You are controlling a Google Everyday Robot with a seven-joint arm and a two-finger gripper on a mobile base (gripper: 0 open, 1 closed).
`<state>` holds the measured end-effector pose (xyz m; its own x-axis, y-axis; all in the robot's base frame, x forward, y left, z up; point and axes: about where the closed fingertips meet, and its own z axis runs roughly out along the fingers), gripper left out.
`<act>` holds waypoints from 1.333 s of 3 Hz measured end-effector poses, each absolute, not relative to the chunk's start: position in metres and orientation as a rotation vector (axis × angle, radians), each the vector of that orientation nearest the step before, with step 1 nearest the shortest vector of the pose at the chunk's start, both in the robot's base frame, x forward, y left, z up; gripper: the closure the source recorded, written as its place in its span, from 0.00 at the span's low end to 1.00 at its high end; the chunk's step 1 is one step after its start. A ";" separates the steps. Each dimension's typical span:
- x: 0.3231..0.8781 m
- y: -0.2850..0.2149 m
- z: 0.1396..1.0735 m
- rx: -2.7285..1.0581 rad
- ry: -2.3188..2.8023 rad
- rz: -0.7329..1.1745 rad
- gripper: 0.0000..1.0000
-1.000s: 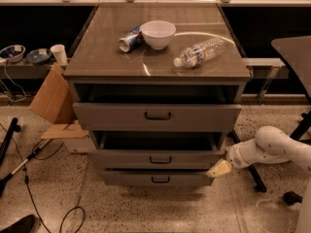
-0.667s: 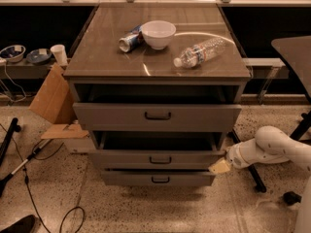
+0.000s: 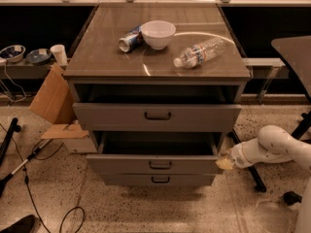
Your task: Open middle drawer
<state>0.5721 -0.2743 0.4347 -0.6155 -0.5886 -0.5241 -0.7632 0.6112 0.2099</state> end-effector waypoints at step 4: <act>0.555 -0.295 0.426 -1.085 2.472 0.586 1.00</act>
Offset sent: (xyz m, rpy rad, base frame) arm -0.0548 -0.0428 -0.0501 -0.0781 0.0943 0.0036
